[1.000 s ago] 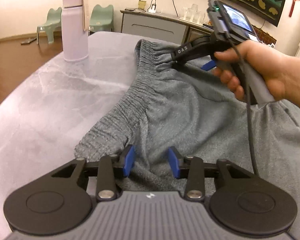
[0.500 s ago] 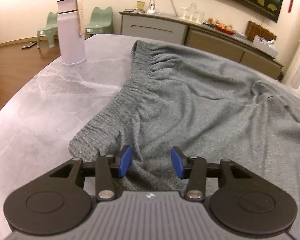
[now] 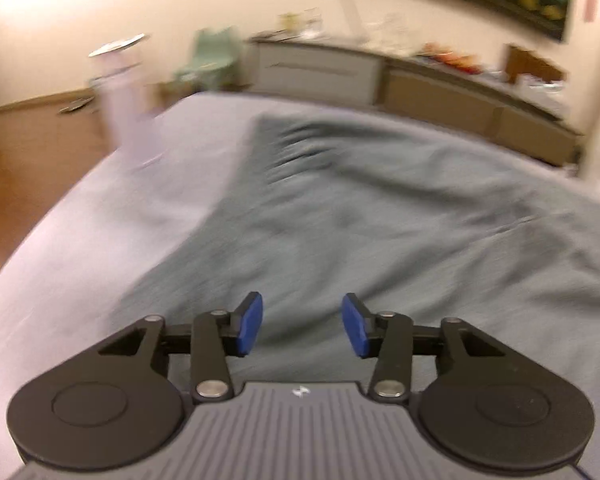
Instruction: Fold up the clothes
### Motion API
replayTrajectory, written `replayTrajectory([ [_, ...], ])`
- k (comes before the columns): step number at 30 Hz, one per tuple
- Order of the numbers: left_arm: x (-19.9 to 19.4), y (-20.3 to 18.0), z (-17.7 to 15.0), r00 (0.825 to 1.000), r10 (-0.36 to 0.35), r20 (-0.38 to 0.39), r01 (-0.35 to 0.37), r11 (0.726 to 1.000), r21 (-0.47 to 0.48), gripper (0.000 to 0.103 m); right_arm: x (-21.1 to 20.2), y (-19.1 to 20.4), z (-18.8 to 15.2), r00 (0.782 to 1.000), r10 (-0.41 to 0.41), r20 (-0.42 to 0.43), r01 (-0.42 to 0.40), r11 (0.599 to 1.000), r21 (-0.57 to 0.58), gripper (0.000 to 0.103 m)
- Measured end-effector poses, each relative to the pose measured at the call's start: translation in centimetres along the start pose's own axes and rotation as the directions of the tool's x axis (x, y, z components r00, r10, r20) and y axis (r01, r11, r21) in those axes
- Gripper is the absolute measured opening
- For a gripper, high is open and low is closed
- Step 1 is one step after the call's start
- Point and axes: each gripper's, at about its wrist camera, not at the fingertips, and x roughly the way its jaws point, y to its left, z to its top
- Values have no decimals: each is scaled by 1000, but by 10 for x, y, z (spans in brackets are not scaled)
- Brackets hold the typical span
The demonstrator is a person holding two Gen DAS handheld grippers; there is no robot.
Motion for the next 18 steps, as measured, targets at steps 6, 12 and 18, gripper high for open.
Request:
replayTrajectory([
  [6, 73, -80, 53, 995, -60, -78, 71, 986, 148, 49, -28, 29, -60, 980, 199, -28, -201, 966, -161, 85],
  [12, 96, -88, 42, 991, 5, -132, 15, 988, 153, 47, -35, -61, -66, 995, 94, -33, -92, 993, 73, 72],
  [18, 44, -33, 17, 995, 36, -97, -27, 995, 96, 50, -161, -131, -102, 998, 29, 58, -31, 999, 31, 82],
])
